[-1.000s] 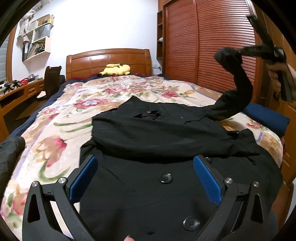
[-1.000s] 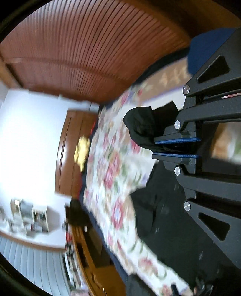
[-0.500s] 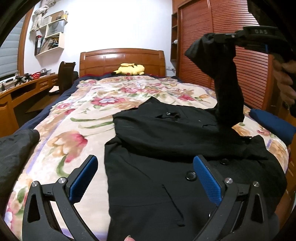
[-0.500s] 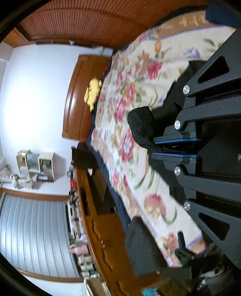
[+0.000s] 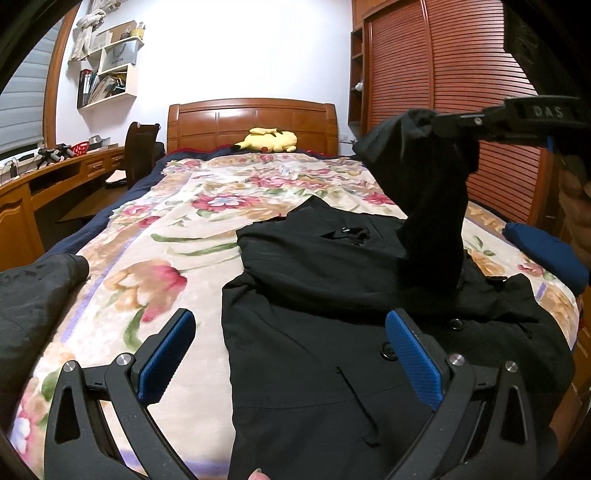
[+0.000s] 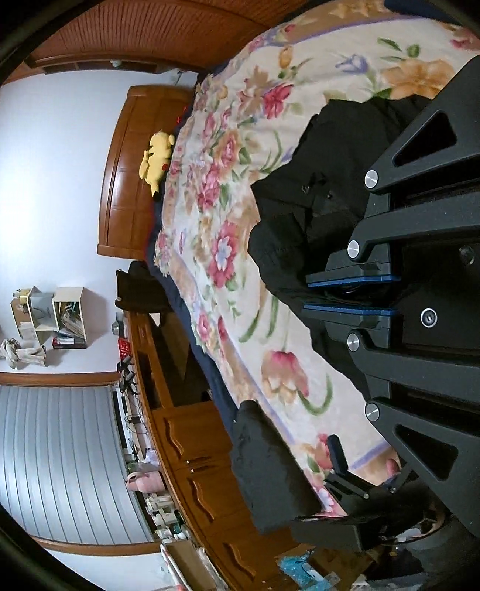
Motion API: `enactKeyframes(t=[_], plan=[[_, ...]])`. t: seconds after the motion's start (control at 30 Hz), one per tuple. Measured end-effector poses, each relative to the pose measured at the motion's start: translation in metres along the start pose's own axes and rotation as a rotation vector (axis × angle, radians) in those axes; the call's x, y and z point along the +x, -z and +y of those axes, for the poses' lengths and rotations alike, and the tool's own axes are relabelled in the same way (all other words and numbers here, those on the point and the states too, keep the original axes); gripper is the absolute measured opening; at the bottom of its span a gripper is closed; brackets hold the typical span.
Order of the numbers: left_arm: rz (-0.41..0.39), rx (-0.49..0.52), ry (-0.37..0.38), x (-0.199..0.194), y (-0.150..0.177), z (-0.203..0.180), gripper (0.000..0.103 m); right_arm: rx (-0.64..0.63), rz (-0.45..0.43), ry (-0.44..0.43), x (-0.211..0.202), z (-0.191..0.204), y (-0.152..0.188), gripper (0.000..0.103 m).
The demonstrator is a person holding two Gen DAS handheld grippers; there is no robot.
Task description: Fold large clothes
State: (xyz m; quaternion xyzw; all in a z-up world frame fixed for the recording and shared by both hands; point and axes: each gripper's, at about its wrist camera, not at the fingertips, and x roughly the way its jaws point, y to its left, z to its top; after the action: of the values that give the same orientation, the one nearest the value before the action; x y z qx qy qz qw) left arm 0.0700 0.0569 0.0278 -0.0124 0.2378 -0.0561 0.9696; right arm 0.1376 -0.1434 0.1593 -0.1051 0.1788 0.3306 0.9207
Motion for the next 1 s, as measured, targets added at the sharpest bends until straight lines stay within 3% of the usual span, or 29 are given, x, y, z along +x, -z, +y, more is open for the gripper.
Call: enactKeyframes(t=[0.07, 0.13, 0.2, 0.27, 0.5, 0.77, 1.0], plan=[[0.001, 0.000, 0.001, 0.000, 0.000, 0.000, 0.103, 0.011, 0.005, -0.009, -0.002, 0.001, -0.001, 0.012], [0.000, 0.001, 0.000, 0.000, 0.000, 0.000, 0.103, 0.012, 0.002, 0.000, -0.003, 0.003, -0.001, 0.021], [-0.002, 0.001, -0.003, -0.001, 0.000, 0.000, 0.103, 0.008, -0.007, 0.006, -0.004, 0.003, 0.000, 0.042], [-0.008, -0.002, -0.007, -0.002, -0.001, 0.001, 0.103, 0.003, -0.015, 0.009, -0.004, 0.002, 0.002, 0.055], [-0.003, -0.007, -0.013, 0.000, 0.000, 0.003, 0.103, -0.012, 0.008, 0.094, 0.001, -0.012, 0.027, 0.057], [0.019, -0.003, -0.022, 0.006, 0.003, 0.001, 0.103, 0.050, 0.165, 0.234, 0.045, -0.048, 0.088, 0.057], [0.041, 0.010, -0.037, 0.014, 0.007, -0.003, 0.103, 0.142, 0.248, 0.266, 0.081, -0.069, 0.122, 0.057]])
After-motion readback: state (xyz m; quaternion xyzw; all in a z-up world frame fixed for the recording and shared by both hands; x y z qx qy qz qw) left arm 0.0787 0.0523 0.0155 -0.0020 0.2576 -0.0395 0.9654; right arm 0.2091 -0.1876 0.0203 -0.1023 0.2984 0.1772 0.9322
